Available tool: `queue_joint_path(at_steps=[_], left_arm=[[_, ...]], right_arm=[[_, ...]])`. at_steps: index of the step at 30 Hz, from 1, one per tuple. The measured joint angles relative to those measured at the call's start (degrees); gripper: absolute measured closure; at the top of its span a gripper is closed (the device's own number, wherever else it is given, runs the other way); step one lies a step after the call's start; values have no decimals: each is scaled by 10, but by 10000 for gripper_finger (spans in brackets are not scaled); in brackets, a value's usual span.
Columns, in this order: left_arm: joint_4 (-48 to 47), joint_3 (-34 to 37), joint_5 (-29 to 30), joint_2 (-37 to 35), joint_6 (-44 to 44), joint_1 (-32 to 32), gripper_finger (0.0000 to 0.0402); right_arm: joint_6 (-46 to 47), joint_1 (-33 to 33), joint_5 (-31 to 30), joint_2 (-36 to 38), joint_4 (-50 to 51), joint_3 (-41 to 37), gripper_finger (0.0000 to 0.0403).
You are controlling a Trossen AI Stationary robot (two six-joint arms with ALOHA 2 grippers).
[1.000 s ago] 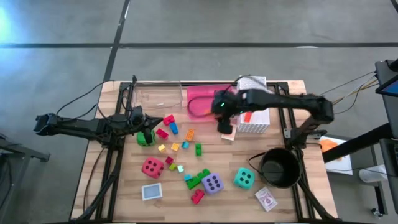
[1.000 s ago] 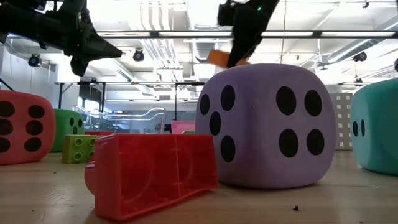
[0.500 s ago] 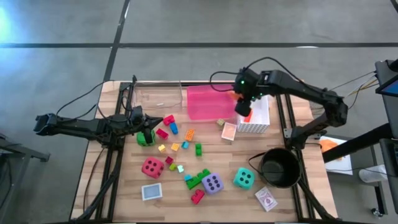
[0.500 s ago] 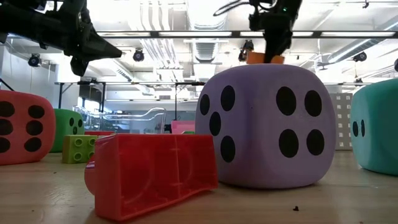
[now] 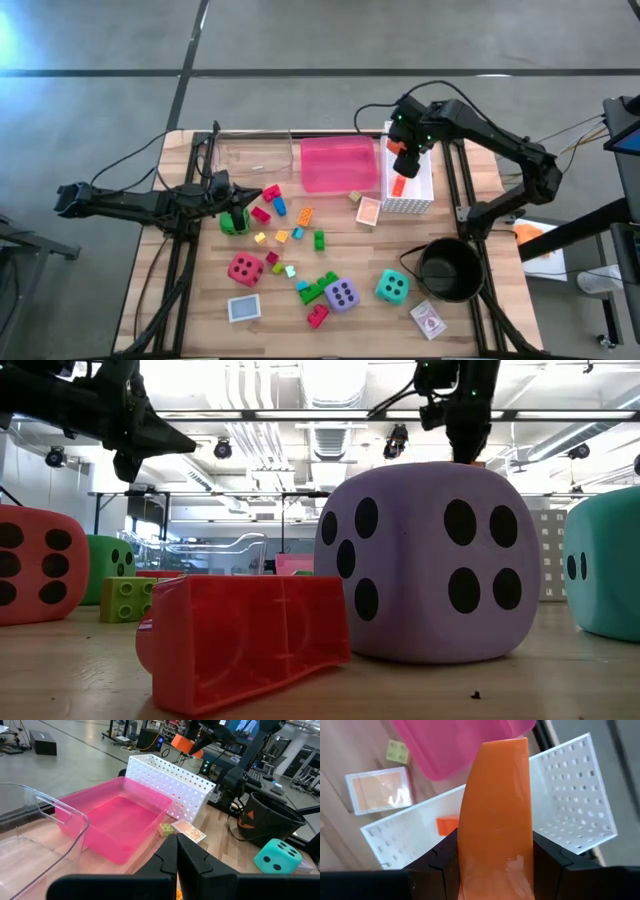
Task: Pick & Place Toys
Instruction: Put the large orange game piece into the white bin
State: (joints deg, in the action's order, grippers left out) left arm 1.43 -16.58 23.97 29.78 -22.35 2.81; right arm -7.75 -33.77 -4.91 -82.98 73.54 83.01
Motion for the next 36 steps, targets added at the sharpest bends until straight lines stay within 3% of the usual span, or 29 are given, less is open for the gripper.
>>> queue_joint_path(at_steps=[5, 14, 22, 36], left_arm=[[0, 0, 0, 0, 0, 0, 397], [0, 0, 0, 0, 0, 0, 397], [0, 0, 0, 0, 0, 0, 397], [0, 0, 0, 0, 0, 0, 397]], right_arm=[[-9, -18, 6, -1, -2, -21, 243], [-84, -19, 6, -1, -58, -150, 243], [-156, -19, 11, 0, -126, -217, 243], [-206, -44, 26, -36, -187, -245, 243]])
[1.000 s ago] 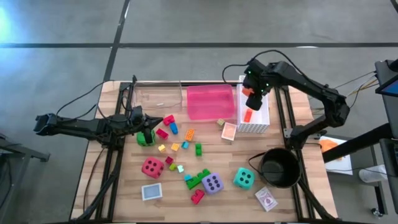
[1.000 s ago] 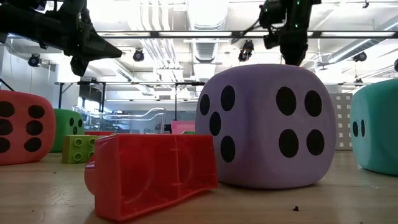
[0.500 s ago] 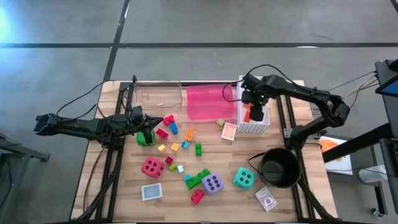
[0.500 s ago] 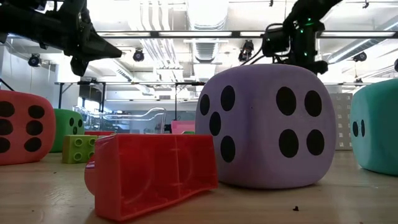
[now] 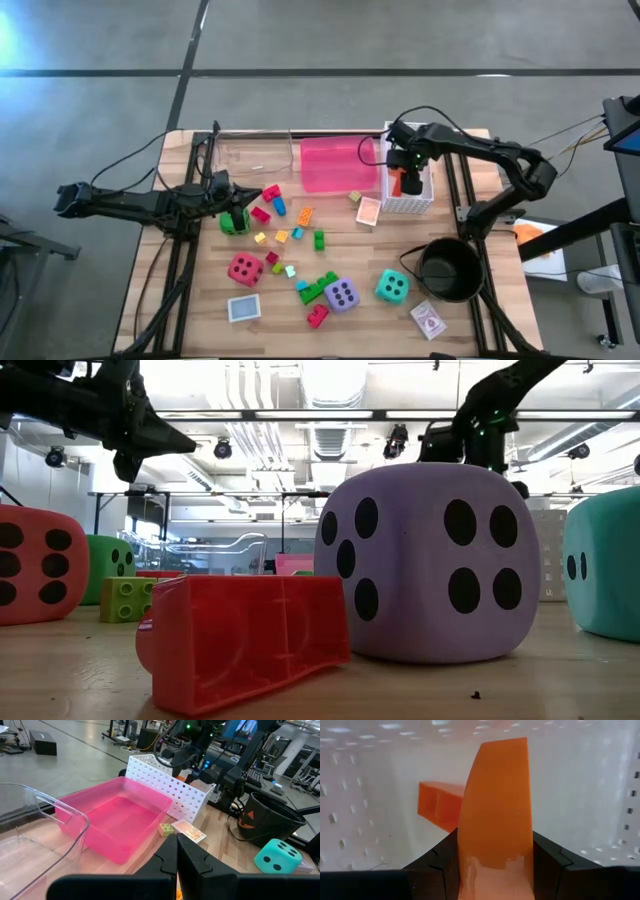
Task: Pick & Place Toys
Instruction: Put the large orange game piece into the white bin
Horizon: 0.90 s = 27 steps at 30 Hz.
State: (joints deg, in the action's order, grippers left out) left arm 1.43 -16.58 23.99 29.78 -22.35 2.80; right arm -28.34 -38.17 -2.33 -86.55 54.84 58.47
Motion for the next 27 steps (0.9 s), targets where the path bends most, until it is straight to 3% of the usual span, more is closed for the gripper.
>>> queue_joint_path(at_steps=[14, 27], left_arm=[[0, 0, 0, 0, 0, 0, 397], [0, 0, 0, 0, 0, 0, 397]], right_arm=[[14, -2, 23, -19, -23, 1, 243], [47, -11, -21, -31, -39, 31, 243]])
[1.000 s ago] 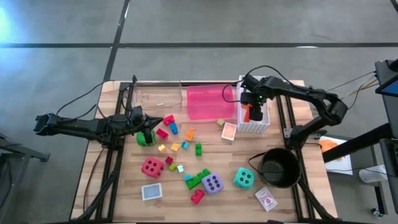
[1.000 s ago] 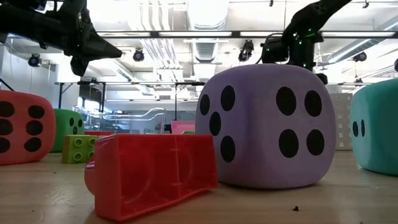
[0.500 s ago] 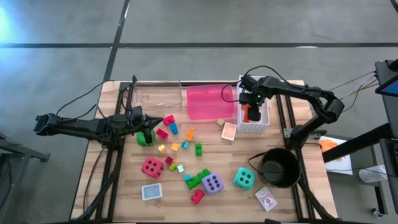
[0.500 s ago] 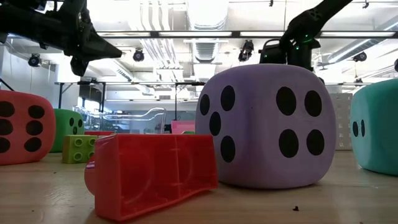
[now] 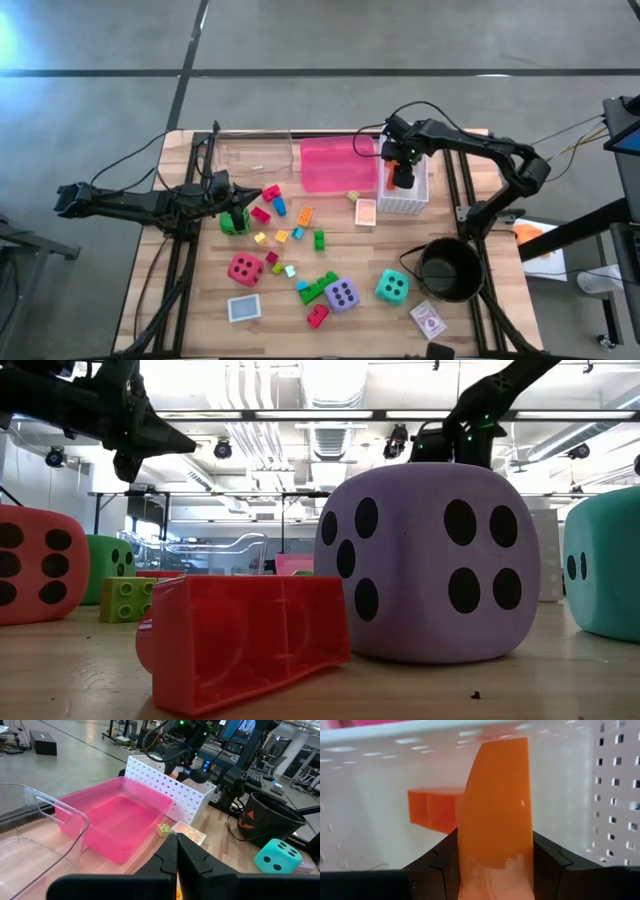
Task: Pick & Place Toys
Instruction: Put the large orange game piece into the white bin
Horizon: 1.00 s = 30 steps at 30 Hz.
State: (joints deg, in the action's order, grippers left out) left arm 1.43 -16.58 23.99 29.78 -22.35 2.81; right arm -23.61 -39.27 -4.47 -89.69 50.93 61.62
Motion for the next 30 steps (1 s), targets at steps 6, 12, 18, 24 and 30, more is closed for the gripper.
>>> queue_joint_path(at_steps=[6, 12, 18, 24, 30], left_arm=[[0, 0, 0, 0, 0, 0, 397], [0, 0, 0, 0, 0, 0, 397], [0, 0, 0, 0, 0, 0, 397], [0, 0, 0, 0, 0, 0, 397], [0, 0, 0, 0, 0, 0, 397]], right_arm=[[24, -5, 0, -5, 2, -2, 243], [22, -5, 0, -5, 38, -2, 243], [24, -4, 25, 0, 59, -3, 243], [4, 4, 52, 0, 63, -3, 243], [13, 4, 63, 1, 80, -3, 243]])
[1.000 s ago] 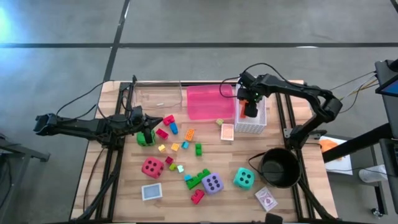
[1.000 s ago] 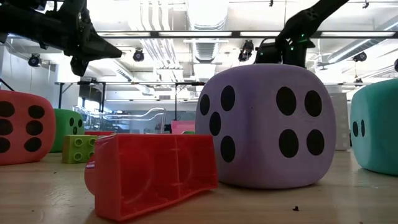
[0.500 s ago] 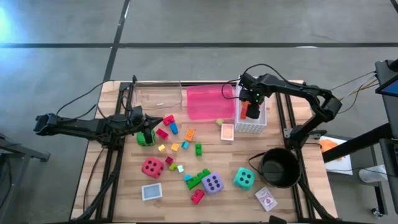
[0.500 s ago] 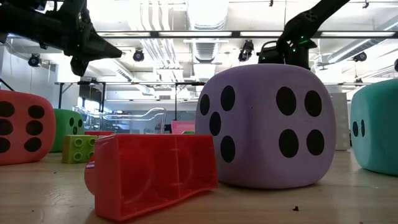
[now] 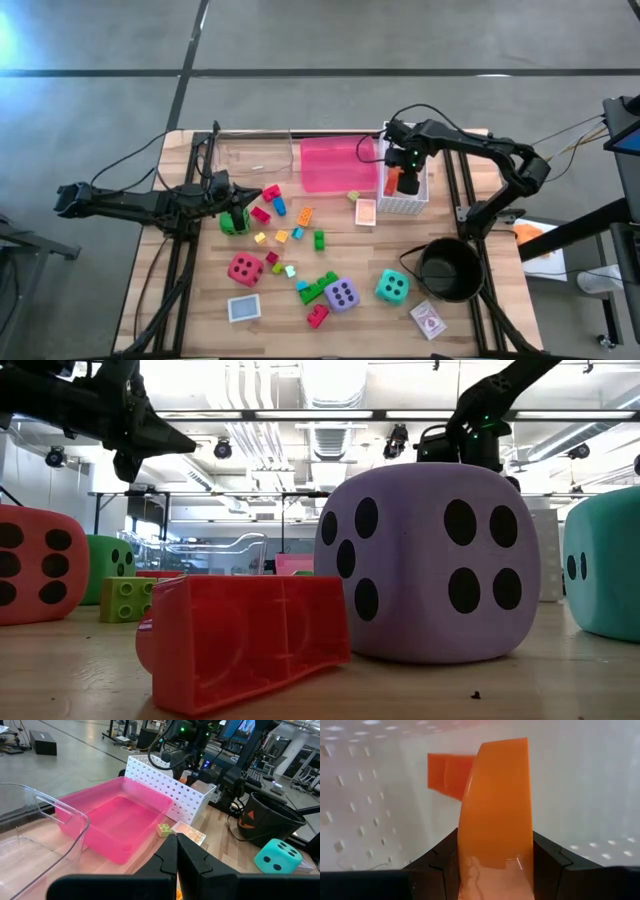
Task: Pick & Place Toys
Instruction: Put the large orange game piece into the white bin
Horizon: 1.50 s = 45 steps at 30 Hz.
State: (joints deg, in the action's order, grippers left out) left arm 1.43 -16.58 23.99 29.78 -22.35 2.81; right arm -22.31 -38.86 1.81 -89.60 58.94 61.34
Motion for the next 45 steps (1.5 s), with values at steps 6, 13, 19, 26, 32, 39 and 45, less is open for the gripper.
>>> queue_joint_path(at_steps=[6, 13, 19, 26, 32, 39, 45], left_arm=[[0, 0, 0, 0, 0, 0, 397], [0, 0, 0, 0, 0, 0, 397], [0, 0, 0, 0, 0, 0, 397], [0, 0, 0, 0, 0, 0, 397], [0, 0, 0, 0, 0, 0, 397], [0, 0, 0, 0, 0, 0, 397], [0, 0, 0, 0, 0, 0, 397]], right_arm=[[9, 1, 12, 10, 5, 3, 243], [9, 3, 84, 26, 22, 3, 243], [10, 8, 86, 17, 67, 3, 243], [14, 12, 113, 6, 66, 3, 243], [14, 13, 123, 5, 64, 3, 243], [21, 13, 123, 5, 56, 1, 243], [31, 14, 121, 5, 50, -9, 243]])
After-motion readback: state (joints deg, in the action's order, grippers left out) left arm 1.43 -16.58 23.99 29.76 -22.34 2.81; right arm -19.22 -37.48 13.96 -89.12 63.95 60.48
